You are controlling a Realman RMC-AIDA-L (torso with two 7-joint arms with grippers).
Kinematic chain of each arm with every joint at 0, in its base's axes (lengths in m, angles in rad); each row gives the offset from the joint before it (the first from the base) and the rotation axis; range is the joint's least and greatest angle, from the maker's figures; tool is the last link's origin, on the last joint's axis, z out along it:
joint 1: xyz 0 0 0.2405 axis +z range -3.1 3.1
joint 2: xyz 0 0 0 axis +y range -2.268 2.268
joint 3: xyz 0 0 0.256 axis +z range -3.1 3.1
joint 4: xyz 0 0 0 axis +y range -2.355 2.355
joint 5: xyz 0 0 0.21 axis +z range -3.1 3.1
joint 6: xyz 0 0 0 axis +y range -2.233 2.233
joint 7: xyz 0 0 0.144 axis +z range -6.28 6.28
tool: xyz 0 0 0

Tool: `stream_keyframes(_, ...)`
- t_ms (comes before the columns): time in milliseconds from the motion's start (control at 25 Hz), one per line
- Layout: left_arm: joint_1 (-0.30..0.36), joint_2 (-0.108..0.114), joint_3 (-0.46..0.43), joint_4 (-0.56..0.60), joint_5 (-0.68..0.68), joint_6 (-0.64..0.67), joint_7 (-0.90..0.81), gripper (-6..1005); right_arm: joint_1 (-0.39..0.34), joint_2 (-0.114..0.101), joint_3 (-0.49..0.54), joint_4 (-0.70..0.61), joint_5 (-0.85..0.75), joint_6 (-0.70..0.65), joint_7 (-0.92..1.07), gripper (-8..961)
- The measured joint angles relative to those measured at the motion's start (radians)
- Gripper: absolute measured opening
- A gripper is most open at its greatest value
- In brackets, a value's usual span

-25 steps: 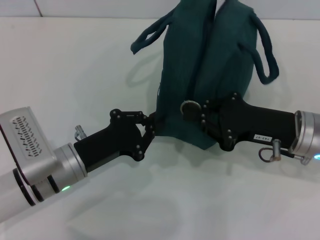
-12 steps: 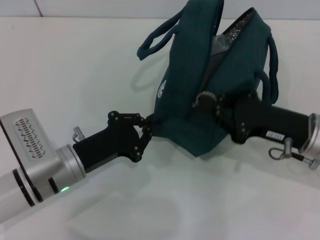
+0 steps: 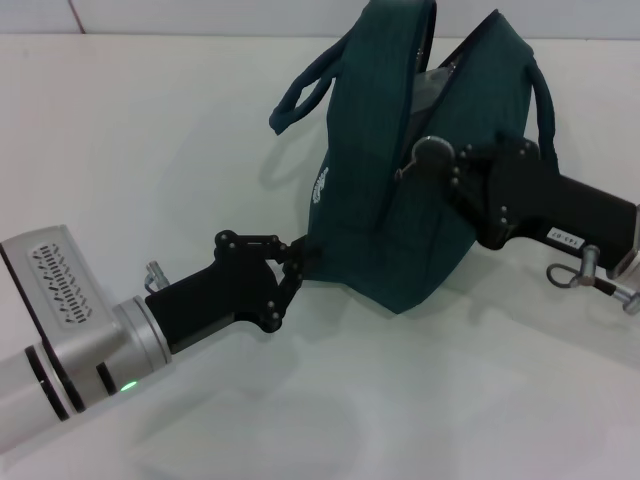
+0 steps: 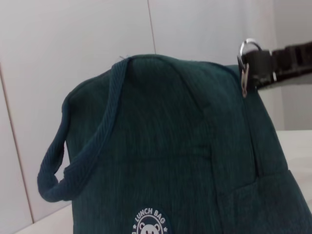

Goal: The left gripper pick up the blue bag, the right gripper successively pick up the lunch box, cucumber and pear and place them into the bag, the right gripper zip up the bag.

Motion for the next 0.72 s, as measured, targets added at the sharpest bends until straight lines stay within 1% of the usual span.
stream_keyframes(400, 0.006, 0.000, 0.001, -0.001, 0.002, -0.015, 0.001, 96, 0.004, 0.002, 0.002, -0.006, 0.076, -0.041, -0.113, 9)
stream_keyframes(600, 0.009, 0.003, 0.002, 0.000, 0.008, -0.016, 0.022, 107, 0.010, 0.000, 0.021, -0.006, 0.090, -0.039, -0.119, 9)
stream_keyframes(720, 0.015, 0.007, 0.002, 0.000, 0.013, -0.016, 0.022, 114, 0.006, 0.000, 0.051, -0.007, 0.101, -0.041, -0.154, 9)
